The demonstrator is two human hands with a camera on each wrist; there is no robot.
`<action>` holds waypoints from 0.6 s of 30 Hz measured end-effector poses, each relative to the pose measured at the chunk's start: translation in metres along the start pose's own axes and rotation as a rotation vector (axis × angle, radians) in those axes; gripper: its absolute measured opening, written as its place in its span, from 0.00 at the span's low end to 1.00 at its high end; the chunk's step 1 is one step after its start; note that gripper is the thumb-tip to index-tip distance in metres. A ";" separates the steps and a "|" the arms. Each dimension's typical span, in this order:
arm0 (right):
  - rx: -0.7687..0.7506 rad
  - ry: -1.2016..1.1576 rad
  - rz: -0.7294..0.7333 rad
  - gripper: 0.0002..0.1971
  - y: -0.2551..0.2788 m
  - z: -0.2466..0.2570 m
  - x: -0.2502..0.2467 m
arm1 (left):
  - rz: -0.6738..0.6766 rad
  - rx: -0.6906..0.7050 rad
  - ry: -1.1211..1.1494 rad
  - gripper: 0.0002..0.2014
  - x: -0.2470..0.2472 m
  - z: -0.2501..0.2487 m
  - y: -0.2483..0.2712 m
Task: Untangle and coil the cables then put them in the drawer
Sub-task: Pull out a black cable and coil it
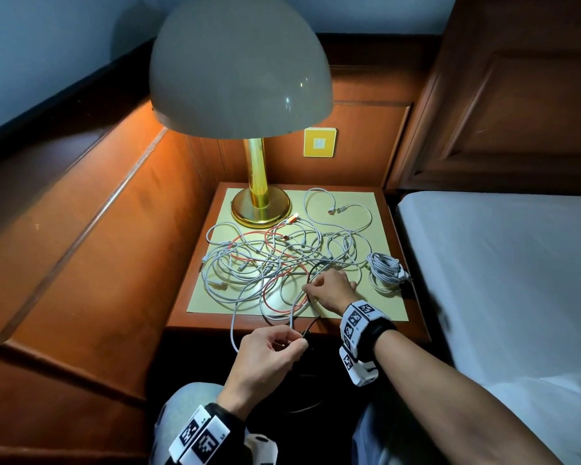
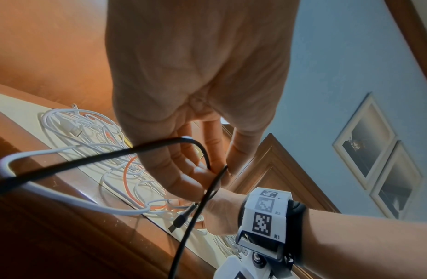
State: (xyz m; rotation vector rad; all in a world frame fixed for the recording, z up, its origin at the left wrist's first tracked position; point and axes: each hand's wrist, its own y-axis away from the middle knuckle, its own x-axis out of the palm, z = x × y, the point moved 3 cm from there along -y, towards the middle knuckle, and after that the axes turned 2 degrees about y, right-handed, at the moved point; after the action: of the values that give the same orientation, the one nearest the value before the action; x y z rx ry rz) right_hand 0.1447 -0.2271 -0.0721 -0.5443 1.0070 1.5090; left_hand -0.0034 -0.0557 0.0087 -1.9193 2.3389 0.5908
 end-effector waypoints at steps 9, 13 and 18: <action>0.034 0.067 0.000 0.12 0.003 0.004 0.001 | 0.003 -0.009 -0.010 0.06 0.002 0.002 0.000; 0.061 -0.039 -0.032 0.14 0.003 0.003 0.000 | -0.008 -0.023 0.008 0.06 0.002 0.004 0.000; 0.030 -0.179 -0.097 0.15 0.009 0.007 -0.013 | -0.014 -0.023 -0.002 0.06 0.000 0.006 -0.001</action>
State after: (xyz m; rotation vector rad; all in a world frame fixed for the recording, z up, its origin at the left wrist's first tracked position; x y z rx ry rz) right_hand 0.1399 -0.2286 -0.0553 -0.4230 0.8510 1.4273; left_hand -0.0037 -0.0535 0.0032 -1.9420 2.3259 0.6201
